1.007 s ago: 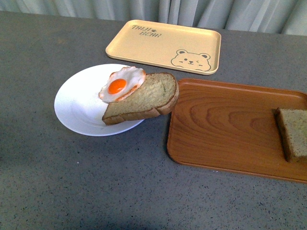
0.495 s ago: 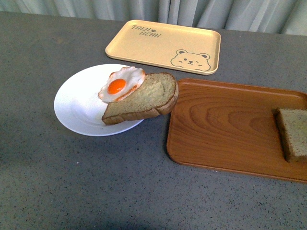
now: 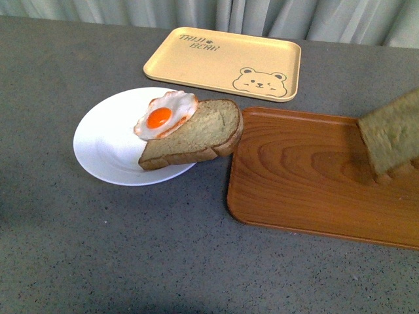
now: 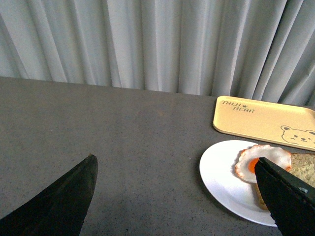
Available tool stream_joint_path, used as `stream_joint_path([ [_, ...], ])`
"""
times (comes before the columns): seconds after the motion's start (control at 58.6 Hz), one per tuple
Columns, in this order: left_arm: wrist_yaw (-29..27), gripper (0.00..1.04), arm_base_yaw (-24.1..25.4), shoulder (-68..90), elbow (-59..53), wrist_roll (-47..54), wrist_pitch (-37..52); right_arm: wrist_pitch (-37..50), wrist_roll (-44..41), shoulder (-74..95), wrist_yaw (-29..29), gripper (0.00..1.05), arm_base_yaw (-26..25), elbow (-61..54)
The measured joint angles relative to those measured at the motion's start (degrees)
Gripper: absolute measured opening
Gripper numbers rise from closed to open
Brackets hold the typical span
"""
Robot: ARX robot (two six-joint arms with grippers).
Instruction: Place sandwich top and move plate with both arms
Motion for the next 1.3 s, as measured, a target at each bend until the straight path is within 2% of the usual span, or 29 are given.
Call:
stream_joint_path([
  [0.256, 0.0, 0.96, 0.0, 0.0, 0.0, 0.02, 0.0, 1.92, 10.03, -0.98, 4.22, 0.02, 19.08, 10.1],
  [0.495, 0.0, 0.96, 0.0, 0.0, 0.0, 0.02, 0.0, 4.04, 14.34, 10.6, 8.55, 0.02, 34.93, 19.23],
  [0.683, 0.0, 0.96, 0.0, 0.0, 0.0, 0.0, 0.0, 5.53, 15.52, 20.09, 12.09, 0.02, 41.24, 24.13],
  [0.854, 0.0, 0.96, 0.0, 0.0, 0.0, 0.02, 0.0, 4.74, 15.32, 27.98, 16.04, 0.02, 42.73, 26.97],
  [0.922, 0.0, 0.96, 0.0, 0.0, 0.0, 0.0, 0.0, 4.48, 14.95, 29.0, 15.85, 0.02, 42.71, 26.82],
  [1.076, 0.0, 0.96, 0.0, 0.0, 0.0, 0.02, 0.0, 2.71, 12.31, 28.85, 15.76, 0.29, 42.71, 26.32],
  [1.11, 0.0, 0.96, 0.0, 0.0, 0.0, 0.0, 0.0, 2.84, 12.07, 28.11, 15.85, 0.38, 42.49, 25.42],
  [1.178, 0.0, 0.96, 0.0, 0.0, 0.0, 0.02, 0.0, 3.74, 11.28, 25.29, 16.15, 0.55, 41.33, 22.77],
  [1.298, 0.0, 0.96, 0.0, 0.0, 0.0, 0.02, 0.0, 5.46, 8.92, 17.88, 18.75, 0.76, 38.34, 18.51],
])
